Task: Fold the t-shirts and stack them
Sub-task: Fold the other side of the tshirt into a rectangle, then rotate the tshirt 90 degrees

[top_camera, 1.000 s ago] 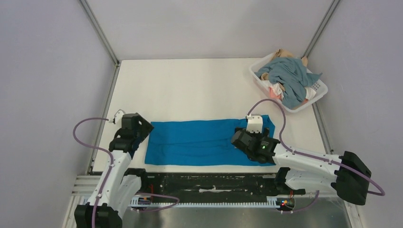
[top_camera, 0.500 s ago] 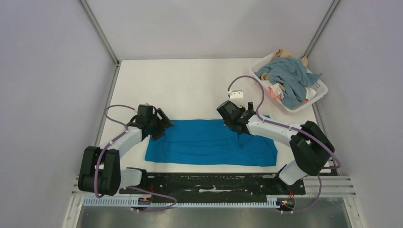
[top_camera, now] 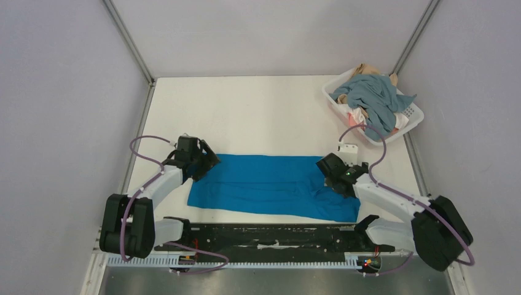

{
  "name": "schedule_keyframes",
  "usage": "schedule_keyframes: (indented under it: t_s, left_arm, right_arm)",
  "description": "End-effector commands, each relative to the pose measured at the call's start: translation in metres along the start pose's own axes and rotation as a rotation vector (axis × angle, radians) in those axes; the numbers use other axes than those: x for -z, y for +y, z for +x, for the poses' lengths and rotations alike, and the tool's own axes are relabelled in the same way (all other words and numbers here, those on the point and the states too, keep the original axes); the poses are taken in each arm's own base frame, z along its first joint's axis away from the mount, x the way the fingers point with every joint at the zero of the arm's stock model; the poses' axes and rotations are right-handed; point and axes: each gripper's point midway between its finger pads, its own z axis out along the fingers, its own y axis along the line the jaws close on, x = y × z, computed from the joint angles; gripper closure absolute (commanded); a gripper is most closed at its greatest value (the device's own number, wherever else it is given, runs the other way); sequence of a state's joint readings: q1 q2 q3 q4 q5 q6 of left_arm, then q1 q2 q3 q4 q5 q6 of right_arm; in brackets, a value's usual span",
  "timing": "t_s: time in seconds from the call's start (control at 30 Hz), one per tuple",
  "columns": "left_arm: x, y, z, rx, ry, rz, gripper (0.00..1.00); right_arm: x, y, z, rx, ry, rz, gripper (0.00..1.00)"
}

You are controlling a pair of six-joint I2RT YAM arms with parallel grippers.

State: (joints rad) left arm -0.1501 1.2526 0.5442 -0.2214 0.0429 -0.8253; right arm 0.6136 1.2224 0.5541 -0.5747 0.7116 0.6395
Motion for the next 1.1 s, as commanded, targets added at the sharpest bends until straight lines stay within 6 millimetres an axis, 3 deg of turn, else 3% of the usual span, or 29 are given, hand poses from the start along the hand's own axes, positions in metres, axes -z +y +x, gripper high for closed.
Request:
schedule_keyframes:
  t_s: [0.0,0.13,0.23,0.4,0.47,0.57,0.67,0.83,0.9,0.97,1.07]
  left_arm:
    - [0.008,0.022,-0.006,-0.006,-0.053,-0.097,0.14]
    - [0.014,0.022,-0.008,-0.005,-0.072,-0.091,0.14]
    - [0.016,0.023,-0.01,-0.002,-0.086,-0.093,0.14]
    - [0.019,0.01,-0.009,-0.005,-0.061,-0.039,0.14]
    - [0.018,0.004,-0.006,-0.005,-0.046,-0.007,0.13]
    - [0.017,-0.005,-0.001,0.001,-0.016,0.033,0.13]
    - [0.02,-0.018,-0.001,-0.01,-0.015,0.067,0.13]
    - [0.02,-0.039,0.01,-0.058,-0.006,0.119,0.13]
    - [0.011,-0.038,0.018,-0.071,0.016,0.113,0.13]
    - [0.001,-0.032,0.028,-0.077,0.058,0.088,0.13]
    - [-0.009,-0.019,0.04,-0.11,0.112,0.04,0.13]
  right_arm:
    - [0.015,-0.032,0.021,-0.18,0.008,0.041,0.02]
    - [0.027,-0.038,0.022,-0.313,-0.044,-0.041,0.02]
    - [0.033,-0.029,0.012,-0.359,-0.103,-0.143,0.02]
    - [0.053,0.025,-0.027,-0.287,-0.229,-0.463,0.02]
    - [0.056,0.039,-0.04,-0.262,-0.257,-0.51,0.02]
    - [0.045,0.048,-0.053,-0.227,-0.224,-0.441,0.02]
    - [0.03,0.066,-0.052,-0.142,-0.118,-0.393,0.02]
    - [-0.004,0.078,-0.008,-0.129,0.079,-0.347,0.02]
    - [-0.009,0.091,-0.002,-0.138,0.103,-0.411,0.02]
    - [-0.01,0.108,-0.01,-0.135,0.094,-0.489,0.02]
    - [-0.013,0.137,-0.041,-0.08,0.041,-0.572,0.02]
